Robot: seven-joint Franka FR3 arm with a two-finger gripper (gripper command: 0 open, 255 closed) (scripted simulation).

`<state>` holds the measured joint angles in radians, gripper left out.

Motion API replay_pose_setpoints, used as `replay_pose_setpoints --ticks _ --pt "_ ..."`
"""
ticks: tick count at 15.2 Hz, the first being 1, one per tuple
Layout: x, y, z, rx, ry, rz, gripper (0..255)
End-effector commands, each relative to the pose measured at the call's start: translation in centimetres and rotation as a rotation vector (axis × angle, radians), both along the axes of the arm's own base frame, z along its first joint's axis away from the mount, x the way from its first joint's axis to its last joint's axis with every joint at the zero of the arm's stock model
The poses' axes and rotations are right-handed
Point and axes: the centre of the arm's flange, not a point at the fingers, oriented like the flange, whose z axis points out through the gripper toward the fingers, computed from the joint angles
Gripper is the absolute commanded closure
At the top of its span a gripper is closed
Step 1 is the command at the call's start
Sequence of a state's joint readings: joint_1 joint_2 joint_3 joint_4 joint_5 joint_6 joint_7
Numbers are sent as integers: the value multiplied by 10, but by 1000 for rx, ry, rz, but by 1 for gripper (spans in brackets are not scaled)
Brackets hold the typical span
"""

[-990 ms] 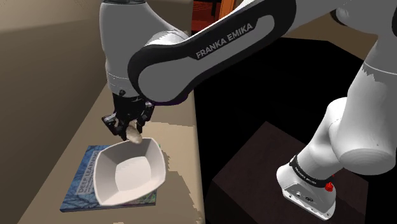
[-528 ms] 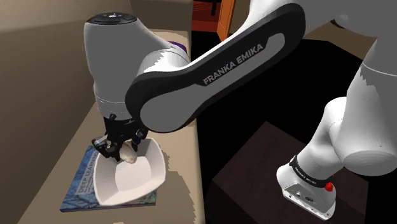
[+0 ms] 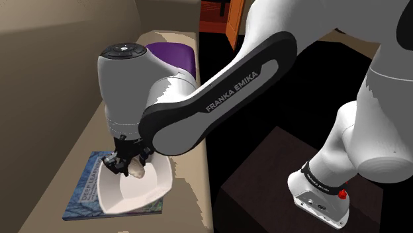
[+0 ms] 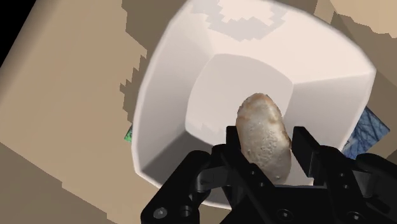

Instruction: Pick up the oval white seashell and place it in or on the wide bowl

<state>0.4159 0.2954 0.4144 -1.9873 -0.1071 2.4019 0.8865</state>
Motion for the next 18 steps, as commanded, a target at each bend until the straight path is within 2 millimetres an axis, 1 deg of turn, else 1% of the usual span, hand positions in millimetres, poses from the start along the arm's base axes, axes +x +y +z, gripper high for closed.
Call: replay_pose_setpoints --ticks 1,4,11,12,17,18 --pt "1 0 -10 0 0 0 255" --pt "1 0 -25 0 0 0 255" --pt "1 0 -25 0 0 0 255" --pt "1 0 -25 0 0 0 0" --pt "1 0 -25 0 0 0 0" --pt "0 -2 -12 0 0 0 0"
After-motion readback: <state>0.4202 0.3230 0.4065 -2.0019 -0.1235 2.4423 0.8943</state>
